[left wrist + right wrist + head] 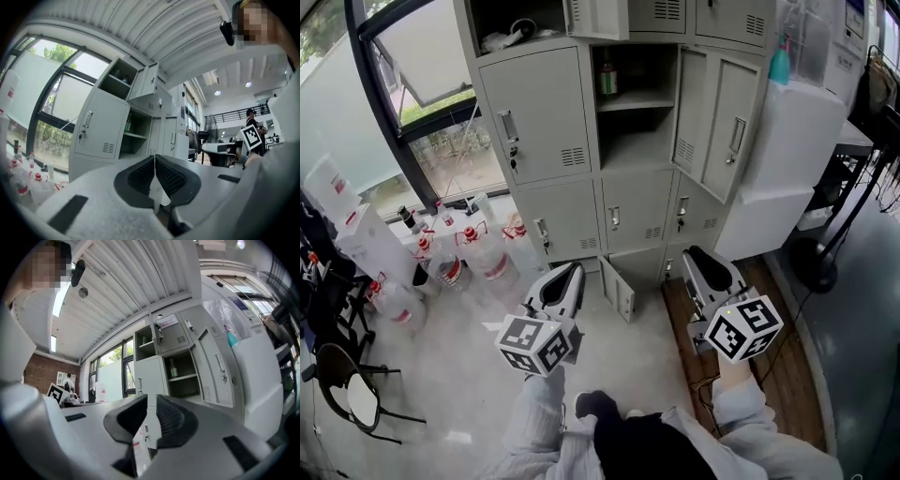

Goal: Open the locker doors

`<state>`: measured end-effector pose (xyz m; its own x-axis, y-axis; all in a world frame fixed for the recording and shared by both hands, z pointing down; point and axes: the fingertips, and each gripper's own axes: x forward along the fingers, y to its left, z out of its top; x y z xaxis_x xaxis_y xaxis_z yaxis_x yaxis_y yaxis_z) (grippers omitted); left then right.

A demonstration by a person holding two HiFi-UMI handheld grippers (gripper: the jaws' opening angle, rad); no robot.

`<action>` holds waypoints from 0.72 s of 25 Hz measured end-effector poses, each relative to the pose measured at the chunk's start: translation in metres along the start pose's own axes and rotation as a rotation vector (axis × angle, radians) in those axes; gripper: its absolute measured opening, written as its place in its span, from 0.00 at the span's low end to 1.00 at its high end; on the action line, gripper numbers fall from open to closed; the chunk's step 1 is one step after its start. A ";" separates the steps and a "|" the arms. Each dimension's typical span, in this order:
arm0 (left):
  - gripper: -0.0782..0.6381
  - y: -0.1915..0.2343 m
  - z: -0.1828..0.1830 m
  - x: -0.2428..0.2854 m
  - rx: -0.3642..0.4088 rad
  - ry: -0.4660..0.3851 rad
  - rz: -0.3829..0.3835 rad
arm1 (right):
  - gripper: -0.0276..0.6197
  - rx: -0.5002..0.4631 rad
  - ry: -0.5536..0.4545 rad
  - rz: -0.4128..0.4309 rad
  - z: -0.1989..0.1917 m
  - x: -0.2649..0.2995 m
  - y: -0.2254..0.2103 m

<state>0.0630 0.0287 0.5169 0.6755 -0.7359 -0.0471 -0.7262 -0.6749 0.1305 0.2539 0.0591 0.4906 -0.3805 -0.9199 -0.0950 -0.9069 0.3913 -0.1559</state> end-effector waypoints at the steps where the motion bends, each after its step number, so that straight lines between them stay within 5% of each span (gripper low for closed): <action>1: 0.13 -0.002 -0.008 -0.003 -0.016 0.005 0.001 | 0.13 0.023 -0.002 0.000 -0.009 -0.003 0.001; 8: 0.13 -0.022 -0.056 -0.025 -0.050 0.020 -0.013 | 0.13 -0.038 0.043 -0.024 -0.060 -0.026 0.014; 18: 0.13 -0.022 -0.072 -0.032 -0.027 0.022 0.022 | 0.06 -0.100 0.069 -0.080 -0.073 -0.039 0.009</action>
<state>0.0672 0.0710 0.5870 0.6622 -0.7490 -0.0217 -0.7375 -0.6566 0.1581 0.2474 0.0963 0.5643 -0.3146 -0.9490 -0.0183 -0.9470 0.3151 -0.0617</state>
